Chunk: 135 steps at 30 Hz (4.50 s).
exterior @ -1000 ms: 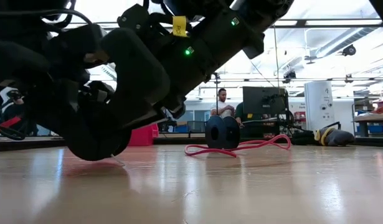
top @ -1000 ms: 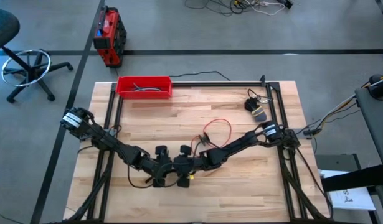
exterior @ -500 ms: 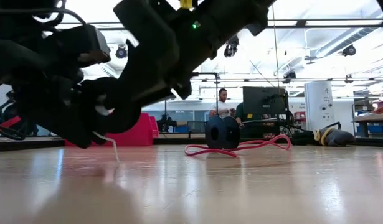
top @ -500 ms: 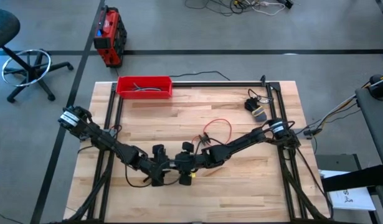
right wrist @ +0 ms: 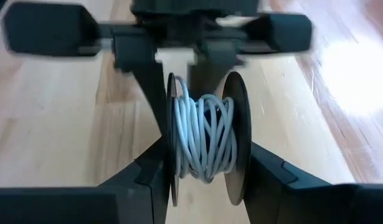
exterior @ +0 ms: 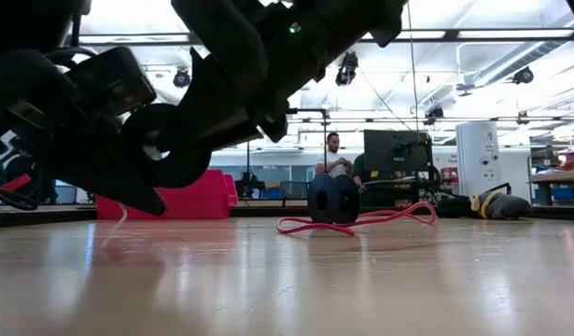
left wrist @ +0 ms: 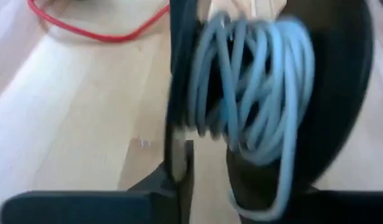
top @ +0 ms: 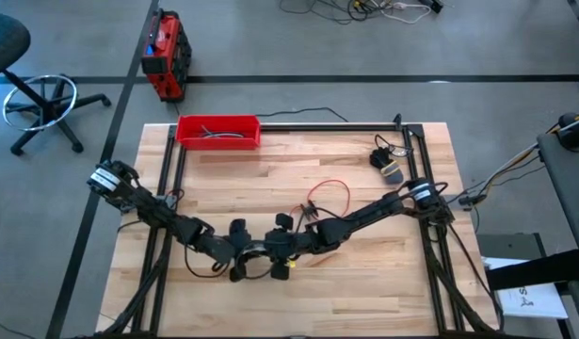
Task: Coil cords
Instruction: Uncoil the white wire from the black spool
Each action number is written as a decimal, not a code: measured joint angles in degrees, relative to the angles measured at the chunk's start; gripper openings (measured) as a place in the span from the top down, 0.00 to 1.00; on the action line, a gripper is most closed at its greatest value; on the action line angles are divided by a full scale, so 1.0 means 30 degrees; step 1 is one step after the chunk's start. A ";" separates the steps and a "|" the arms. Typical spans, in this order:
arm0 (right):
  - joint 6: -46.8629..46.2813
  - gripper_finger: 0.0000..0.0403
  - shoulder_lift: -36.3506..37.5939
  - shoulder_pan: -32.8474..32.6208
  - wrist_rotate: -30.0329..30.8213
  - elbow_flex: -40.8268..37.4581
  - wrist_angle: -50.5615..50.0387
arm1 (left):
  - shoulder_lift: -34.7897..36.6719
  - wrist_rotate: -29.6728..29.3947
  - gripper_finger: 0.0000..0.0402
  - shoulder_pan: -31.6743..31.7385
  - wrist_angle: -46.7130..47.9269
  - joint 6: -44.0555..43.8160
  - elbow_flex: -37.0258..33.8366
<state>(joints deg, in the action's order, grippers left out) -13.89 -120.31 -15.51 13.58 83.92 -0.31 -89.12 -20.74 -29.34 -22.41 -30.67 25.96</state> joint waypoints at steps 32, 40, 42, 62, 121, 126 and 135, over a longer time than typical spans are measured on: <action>-0.0589 0.65 0.0488 0.0305 0.2632 -0.0029 -0.2847 | 0.6338 -0.1355 1.00 0.0044 0.2522 0.1640 0.1069; -0.0538 0.65 0.1096 0.0728 0.5154 -0.0029 -0.0338 | 0.5792 -0.0304 1.00 -0.0082 0.2062 0.1557 0.1054; -0.0162 0.65 0.1472 0.0758 0.5195 -0.0029 0.0158 | 0.5517 -0.0311 1.00 -0.0080 0.2331 0.1517 0.1054; 0.4554 0.65 0.5377 -0.0444 0.4823 0.0007 -0.0365 | 0.8929 -0.3788 0.71 -0.0312 1.1398 0.1901 0.2023; 0.4124 0.33 0.9333 -0.1158 0.4314 0.0029 -0.0766 | 1.2395 -0.6348 1.00 -0.0423 0.5726 1.1352 0.6548; 0.4539 0.48 0.8791 -0.1122 0.5480 0.0022 0.0679 | 1.3199 -0.6358 1.00 -0.0423 0.5460 1.0999 0.5888; 0.6024 0.86 0.8153 -0.1122 0.5333 0.0015 0.3077 | 1.4089 -0.7044 1.00 -0.0430 0.5162 1.0405 0.5385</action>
<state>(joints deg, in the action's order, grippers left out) 4.18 -95.85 -18.87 29.58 83.96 8.92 -46.86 -41.87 -30.63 -6.92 0.54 42.12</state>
